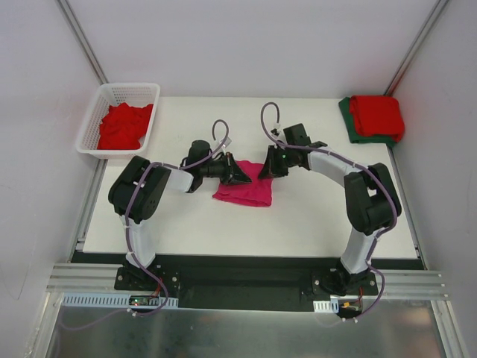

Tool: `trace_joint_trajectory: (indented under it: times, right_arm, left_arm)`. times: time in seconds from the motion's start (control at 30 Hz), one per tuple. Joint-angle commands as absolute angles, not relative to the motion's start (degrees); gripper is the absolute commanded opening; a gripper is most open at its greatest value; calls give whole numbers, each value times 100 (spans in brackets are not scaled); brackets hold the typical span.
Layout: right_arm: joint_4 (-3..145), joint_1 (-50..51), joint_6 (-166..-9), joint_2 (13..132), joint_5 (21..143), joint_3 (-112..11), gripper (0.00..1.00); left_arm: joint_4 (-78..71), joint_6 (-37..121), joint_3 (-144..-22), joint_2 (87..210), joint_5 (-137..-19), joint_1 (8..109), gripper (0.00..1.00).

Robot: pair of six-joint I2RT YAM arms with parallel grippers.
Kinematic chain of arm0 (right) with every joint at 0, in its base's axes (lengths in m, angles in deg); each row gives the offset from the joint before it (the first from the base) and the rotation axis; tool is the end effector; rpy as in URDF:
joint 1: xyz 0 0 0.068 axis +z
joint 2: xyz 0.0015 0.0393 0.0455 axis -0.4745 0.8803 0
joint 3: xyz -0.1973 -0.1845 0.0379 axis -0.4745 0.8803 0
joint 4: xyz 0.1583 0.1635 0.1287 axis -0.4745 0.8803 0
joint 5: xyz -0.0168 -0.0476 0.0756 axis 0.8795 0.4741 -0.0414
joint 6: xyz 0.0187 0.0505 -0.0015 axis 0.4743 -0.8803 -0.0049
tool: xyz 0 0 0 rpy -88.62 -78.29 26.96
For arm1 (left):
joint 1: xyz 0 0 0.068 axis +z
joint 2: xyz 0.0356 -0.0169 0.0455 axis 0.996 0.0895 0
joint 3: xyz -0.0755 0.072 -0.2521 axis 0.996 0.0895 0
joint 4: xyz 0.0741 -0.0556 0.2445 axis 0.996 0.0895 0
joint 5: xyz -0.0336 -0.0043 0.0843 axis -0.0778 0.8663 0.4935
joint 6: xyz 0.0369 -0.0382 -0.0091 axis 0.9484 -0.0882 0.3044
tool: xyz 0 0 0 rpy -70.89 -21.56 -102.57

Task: Fold and stack the t-shirts
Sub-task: Put the neatly folded tshirt into the corner of the board with the right arm

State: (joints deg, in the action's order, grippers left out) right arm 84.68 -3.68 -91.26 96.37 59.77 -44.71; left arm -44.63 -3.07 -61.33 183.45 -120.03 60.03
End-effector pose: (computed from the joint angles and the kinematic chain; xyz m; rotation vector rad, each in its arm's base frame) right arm 0.3483 0.1793 0.1998 -0.5468 2.4107 0.9076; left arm 0.3333 -0.1844 0.1496 0.1199 2.1712 -1.7261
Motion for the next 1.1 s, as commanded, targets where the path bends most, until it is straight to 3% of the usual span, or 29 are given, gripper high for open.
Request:
trace_joint_trajectory:
  times: [0.0, 0.7, 0.77, 0.9, 1.07]
  right_arm:
    - [8417, -336, -9095, 9906, 5790, -4586, 1]
    - [8549, -319, -8779, 10198, 6177, -4111, 2]
    - [8619, -319, -8735, 10039, 6186, -4155, 7]
    - [8785, -319, -8664, 9433, 6168, -4330, 35]
    - [8979, -319, -8577, 8747, 6352, -4533, 46]
  left_arm:
    - [-4369, 46, -6053, 18354, -11996, 6087, 0]
    - [-2953, 1198, -5481, 17958, -11574, 6184, 0]
    - [-2918, 1154, -5586, 17845, -11653, 6184, 0]
    - [-2524, 1127, -5903, 17432, -11680, 6184, 0]
    - [-1899, 1277, -6333, 16746, -11636, 6184, 0]
